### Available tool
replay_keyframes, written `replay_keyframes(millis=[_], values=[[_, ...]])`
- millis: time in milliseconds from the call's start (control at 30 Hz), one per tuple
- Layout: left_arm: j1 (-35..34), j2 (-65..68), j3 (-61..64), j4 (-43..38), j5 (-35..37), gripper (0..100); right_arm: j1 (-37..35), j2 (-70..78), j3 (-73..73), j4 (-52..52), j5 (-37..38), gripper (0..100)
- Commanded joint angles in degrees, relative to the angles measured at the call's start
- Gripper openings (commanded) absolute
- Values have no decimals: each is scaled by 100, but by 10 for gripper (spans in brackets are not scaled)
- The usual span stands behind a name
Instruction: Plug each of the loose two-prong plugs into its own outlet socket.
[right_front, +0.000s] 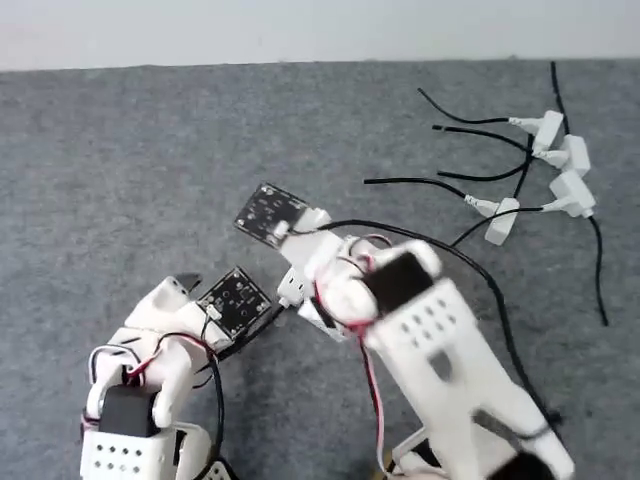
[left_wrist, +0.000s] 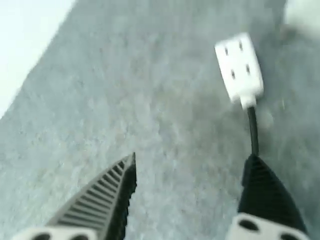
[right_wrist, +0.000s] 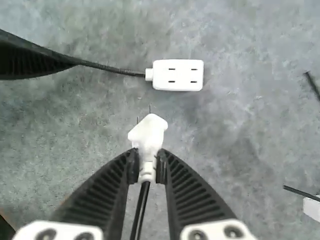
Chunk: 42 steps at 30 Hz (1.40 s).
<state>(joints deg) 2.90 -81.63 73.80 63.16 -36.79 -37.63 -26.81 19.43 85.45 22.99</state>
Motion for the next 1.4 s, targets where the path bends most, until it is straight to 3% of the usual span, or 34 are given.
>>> replay_keyframes(millis=[0, 233, 533, 1000, 1367], values=[[308, -26, 13, -413, 448, 321, 40, 743, -431, -136, 35, 10], [334, -62, 1640, -2338, 1222, 321, 268, 2176, -1881, 215, 1530, 10], [352, -44, 1877, -2593, 1099, 320, 514, 3899, -3807, 1297, 3156, 10], [633, -44, 1974, -2514, 809, 320, 514, 5824, -5890, 1341, 3516, 10], [642, -44, 1974, -2532, 809, 320, 470, 6290, -6207, 1719, 3516, 10]])
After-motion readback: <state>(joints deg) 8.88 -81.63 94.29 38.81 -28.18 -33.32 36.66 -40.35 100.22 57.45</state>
